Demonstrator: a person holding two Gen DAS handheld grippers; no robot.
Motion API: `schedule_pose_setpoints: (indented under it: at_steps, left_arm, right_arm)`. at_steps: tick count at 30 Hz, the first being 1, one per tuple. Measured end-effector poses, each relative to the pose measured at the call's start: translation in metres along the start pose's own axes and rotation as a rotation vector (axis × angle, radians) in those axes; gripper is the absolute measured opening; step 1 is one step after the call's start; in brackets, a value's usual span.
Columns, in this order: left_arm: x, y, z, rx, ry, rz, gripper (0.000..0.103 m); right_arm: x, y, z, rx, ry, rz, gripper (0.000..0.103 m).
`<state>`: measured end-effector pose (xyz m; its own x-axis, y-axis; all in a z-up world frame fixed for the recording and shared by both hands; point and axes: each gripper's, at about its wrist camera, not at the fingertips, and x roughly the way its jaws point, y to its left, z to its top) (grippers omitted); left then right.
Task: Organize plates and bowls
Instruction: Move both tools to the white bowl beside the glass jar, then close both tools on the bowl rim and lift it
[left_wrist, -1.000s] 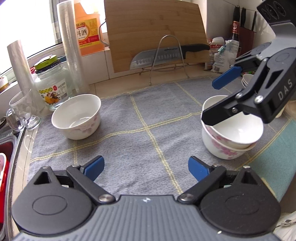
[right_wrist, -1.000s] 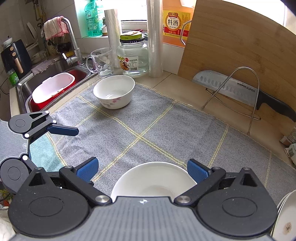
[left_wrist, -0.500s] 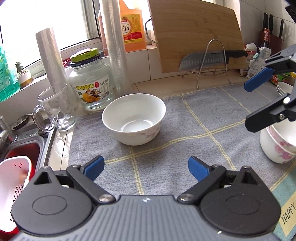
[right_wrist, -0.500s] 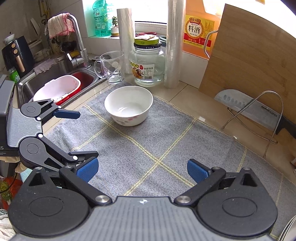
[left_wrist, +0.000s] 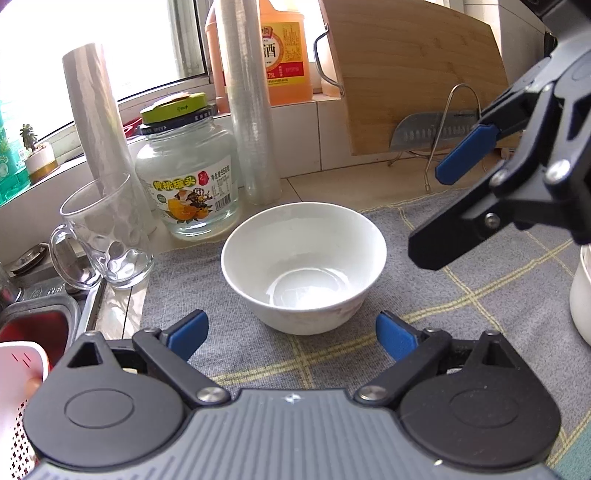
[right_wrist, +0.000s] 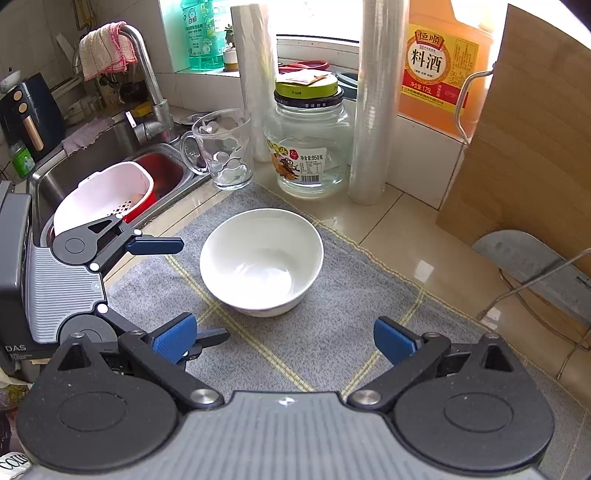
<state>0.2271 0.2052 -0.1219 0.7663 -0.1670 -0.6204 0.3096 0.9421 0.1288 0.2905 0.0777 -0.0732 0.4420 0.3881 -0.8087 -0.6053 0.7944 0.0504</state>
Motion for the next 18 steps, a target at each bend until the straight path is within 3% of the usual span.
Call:
schedule_pose_setpoints:
  at_steps: [11, 18]
  left_arm:
    - [0.014, 0.004, 0.003, 0.006, -0.023, -0.037, 0.097]
    - [0.016, 0.006, 0.006, 0.018, -0.047, -0.064, 0.090]
  right_arm:
    - [0.050, -0.004, 0.033, -0.035, 0.059, 0.043, 0.103]
    - [0.071, -0.006, 0.041, -0.037, 0.082, 0.068, 0.098]
